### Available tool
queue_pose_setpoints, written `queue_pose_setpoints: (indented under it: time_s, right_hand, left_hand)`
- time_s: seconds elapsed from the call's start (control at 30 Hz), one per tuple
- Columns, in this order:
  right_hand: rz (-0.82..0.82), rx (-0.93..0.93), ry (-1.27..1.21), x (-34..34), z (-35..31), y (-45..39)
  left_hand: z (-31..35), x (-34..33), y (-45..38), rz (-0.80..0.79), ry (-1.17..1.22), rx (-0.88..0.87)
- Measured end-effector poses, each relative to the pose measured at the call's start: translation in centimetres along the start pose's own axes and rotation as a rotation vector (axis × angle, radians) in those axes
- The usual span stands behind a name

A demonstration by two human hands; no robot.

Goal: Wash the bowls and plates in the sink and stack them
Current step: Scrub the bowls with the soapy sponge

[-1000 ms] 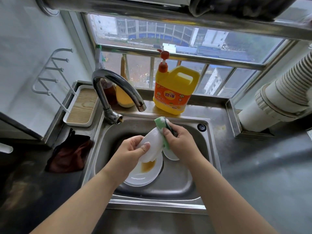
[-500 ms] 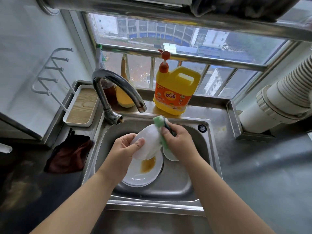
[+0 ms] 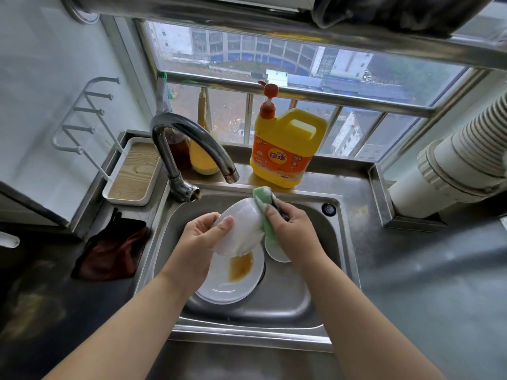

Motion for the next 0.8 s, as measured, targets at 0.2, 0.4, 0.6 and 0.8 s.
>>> queue_pose_setpoints:
  time_s: [0.2, 0.4, 0.6, 0.8]
  right_hand:
    - [-0.024, -0.398, -0.558, -0.9, 2.7, 1.7]
    - [0.061, -0.354, -0.625, 1.0, 2.8, 1.4]
    - [0.063, -0.206, -0.463, 1.6, 2.6, 0.8]
    - [0.065, -0.078, -0.246, 1.6, 2.8, 1.1]
  left_hand:
    - [0.8, -0.7, -0.8, -0.082, 0.187, 0.036]
    - [2.1, 0.6, -0.8, -0.340, 0.062, 0.110]
    - [2.3, -0.7, -0.8, -0.217, -0.053, 0.155]
    - [1.7, -0.2, -1.0, -0.233, -0.288, 0.134]
Point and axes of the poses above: each hand's wrist, its own y-axis away from the middle knuckle, its own x-axis out of the back of the hand, z = x × y, the point moved 1 cm from there along -y, towards the middle knuckle, and after that the axes turned 4 degrees about x, right-handed, at the moved point
